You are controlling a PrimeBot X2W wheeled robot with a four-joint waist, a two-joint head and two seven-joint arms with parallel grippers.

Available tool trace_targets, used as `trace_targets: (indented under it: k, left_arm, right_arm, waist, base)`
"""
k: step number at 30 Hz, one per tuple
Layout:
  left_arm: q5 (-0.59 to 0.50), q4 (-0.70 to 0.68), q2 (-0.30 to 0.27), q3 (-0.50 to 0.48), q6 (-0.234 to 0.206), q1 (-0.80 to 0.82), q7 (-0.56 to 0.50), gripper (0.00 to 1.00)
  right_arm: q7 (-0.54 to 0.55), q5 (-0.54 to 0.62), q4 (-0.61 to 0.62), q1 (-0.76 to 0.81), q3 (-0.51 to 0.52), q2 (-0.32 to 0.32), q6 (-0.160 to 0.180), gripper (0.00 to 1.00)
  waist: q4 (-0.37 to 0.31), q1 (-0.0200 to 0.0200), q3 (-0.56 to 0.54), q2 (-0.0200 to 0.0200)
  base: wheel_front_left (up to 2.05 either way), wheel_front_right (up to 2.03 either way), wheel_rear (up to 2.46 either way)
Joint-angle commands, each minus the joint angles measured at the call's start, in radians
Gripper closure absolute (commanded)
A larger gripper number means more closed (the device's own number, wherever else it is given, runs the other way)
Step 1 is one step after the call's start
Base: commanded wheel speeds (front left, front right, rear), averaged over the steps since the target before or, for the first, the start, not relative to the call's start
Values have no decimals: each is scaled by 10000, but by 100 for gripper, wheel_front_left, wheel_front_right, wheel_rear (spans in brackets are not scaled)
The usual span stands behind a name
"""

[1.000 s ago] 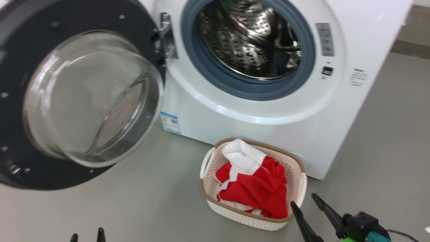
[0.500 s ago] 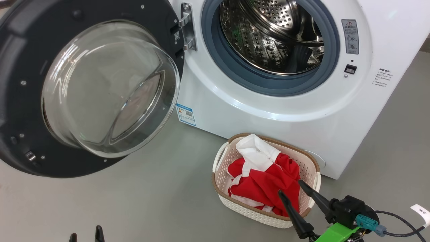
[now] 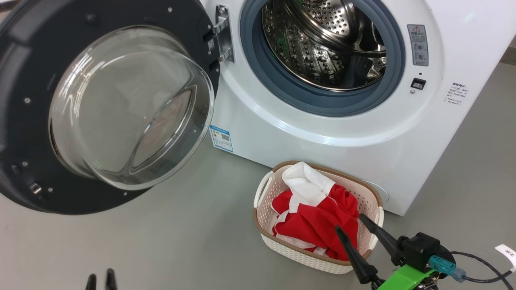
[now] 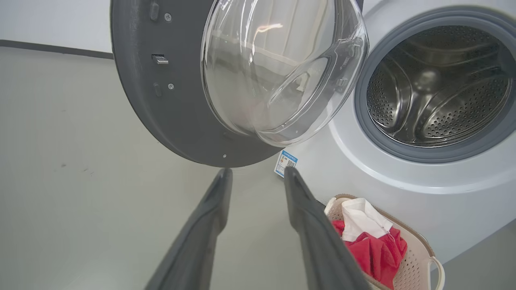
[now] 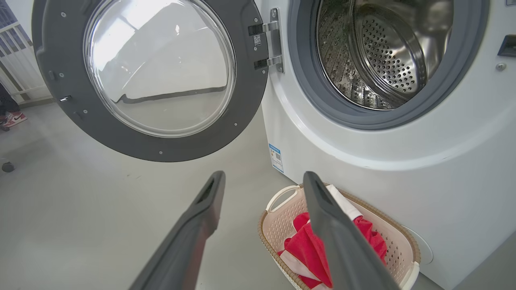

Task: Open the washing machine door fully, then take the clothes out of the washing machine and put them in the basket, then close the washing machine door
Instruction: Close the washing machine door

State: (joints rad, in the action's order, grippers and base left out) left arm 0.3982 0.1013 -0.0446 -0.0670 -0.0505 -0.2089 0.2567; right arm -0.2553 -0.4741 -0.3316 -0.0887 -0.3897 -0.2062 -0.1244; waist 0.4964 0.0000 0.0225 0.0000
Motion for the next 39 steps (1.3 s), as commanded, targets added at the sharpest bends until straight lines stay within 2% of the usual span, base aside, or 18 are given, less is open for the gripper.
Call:
trace_targets:
  k: [1,4,8,12,16,20,23,28,32,34,39]
  left_arm:
    - [9,-398,-56,-432,140,437,51,100]
    - [-248,-890,-56,-922,458,967,51,100]
    - [-883,-1736,-242,-2005,1125,2122,51,100]
    - [-1067,-2282,-1049,-2992,1535,3604,51,100]
    - [-531,-1850,-2122,-3867,1735,5243,51,100]
    - [-25,-714,-3324,-4156,1799,6653,51,100]
    - [430,327,-4122,-3905,1806,7427,51,100]
    - [1780,3091,-5076,-3354,1809,8620,-55,100]
    - [3294,5489,-5532,-3131,1810,9627,-1049,100]
    - [3583,5892,-5654,-3048,1810,9840,-1286,100]
    - [4790,7430,-6084,-2475,1811,10479,-2905,100]
  right_arm:
    - [-65,19,267,-132,-41,-4,-63,0]
    - [-65,61,315,-85,53,9,-63,0]
    - [-65,120,356,8,186,46,-63,0]
    - [-65,181,399,106,366,87,-63,0]
    - [-65,251,468,216,574,130,-63,0]
    - [-65,344,571,372,851,152,-63,0]
    - [-65,421,662,506,1043,159,-63,0]
    - [-65,565,824,735,1298,183,-63,0]
    - [-65,660,938,783,1403,173,-63,0]
    - [-65,679,965,781,1428,167,-63,0]
    - [-65,738,1009,722,1437,132,-63,0]
  waist:
    - [0,0,9,0]
    - [8,0,54,0]
    - [10,0,123,0]
    - [-4,0,202,0]
    - [-61,0,252,0]
    - [-118,0,310,0]
    - [-156,0,361,0]
    - [-211,0,524,0]
    - [-266,0,722,0]
    - [-275,0,789,0]
    - [-338,0,991,0]
  base:
    - [0,0,0]
    - [0,0,0]
    - [0,0,0]
    - [0,0,0]
    - [0,0,0]
    - [0,0,0]
    - [0,0,0]
    - [0,0,0]
    - [0,0,0]
    - [0,0,0]
    - [0,0,0]
